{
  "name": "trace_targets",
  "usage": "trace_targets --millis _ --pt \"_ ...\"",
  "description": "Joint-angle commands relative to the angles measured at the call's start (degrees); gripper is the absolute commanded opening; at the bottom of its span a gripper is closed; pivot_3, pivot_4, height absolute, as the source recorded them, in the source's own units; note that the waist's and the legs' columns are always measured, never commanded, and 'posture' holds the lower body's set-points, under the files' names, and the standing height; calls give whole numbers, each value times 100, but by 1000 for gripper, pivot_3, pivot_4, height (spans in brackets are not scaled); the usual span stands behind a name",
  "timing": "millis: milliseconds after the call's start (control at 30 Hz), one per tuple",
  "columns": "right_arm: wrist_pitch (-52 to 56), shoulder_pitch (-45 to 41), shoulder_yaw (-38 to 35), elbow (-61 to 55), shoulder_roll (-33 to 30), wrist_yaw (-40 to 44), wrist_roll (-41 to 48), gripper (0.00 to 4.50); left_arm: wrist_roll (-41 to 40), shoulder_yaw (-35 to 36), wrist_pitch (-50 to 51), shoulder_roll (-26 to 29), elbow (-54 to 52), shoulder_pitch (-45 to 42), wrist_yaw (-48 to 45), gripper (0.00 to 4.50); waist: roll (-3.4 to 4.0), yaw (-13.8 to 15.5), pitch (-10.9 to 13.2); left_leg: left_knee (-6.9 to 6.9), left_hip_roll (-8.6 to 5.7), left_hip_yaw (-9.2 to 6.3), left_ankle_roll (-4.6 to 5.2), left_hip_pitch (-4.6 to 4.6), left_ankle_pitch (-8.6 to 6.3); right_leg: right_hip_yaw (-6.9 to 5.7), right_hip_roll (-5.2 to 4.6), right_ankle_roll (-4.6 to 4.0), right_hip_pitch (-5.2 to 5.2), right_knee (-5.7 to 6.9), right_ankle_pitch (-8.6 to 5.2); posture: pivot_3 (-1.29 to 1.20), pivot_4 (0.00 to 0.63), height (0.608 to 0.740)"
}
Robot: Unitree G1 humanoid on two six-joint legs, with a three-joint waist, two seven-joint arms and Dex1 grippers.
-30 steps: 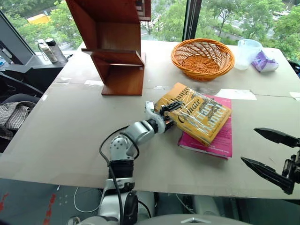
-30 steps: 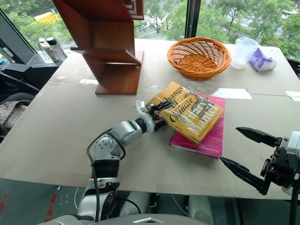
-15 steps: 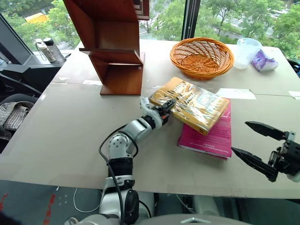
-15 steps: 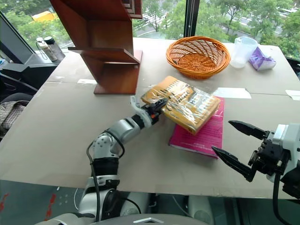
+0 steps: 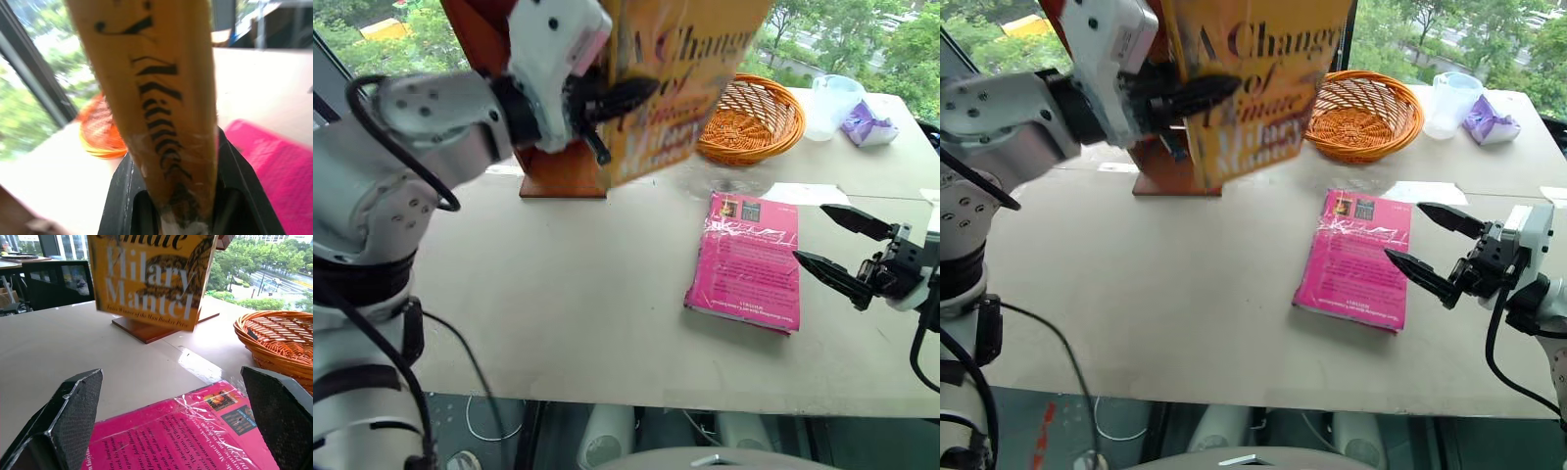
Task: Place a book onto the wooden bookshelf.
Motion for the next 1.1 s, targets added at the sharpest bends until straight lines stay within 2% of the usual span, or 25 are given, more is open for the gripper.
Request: trace_targets --millis 33,267,500,833,1100 --pt "-444 -814 342 721 8 255 -385 4500 3392 -1323 -2360 904 633 -1631 -1580 475 -5 -2 36 6 2 -1 3 -2 -2 -5 7 0 -3 9 -1 0 150 733" --pt "-754 -1306 633 1051 186 422 -614 4500 5862 -2376 -3547 997 2408 -2485 -3222 475 19 -18 37 0 1 15 2 -6 1 8 17 16 -19 13 1 0 150 733" --pt "-653 -1433 429 737 208 340 -219 4500 7483 -2949 -4638 697 4264 -2699 -4034 475 19 -26 43 7 21 28 3 -18 1 18 23 45 -37 27 0 0 150 733" --pt "-155 -1360 -37 -154 210 -427 896 4500 8559 -3028 -4807 -298 6155 -3082 -4451 475 25 -57 40 17 30 39 5 11 1 39 31 28 -36 64 -8 0 150 733" --pt "-71 -1329 -144 -256 69 -559 992 4500 8749 -2774 -4169 -773 6005 -3135 -4888 475 26 -75 39 22 35 60 6 5 1 69 34 43 -62 96 0 0 150 733"
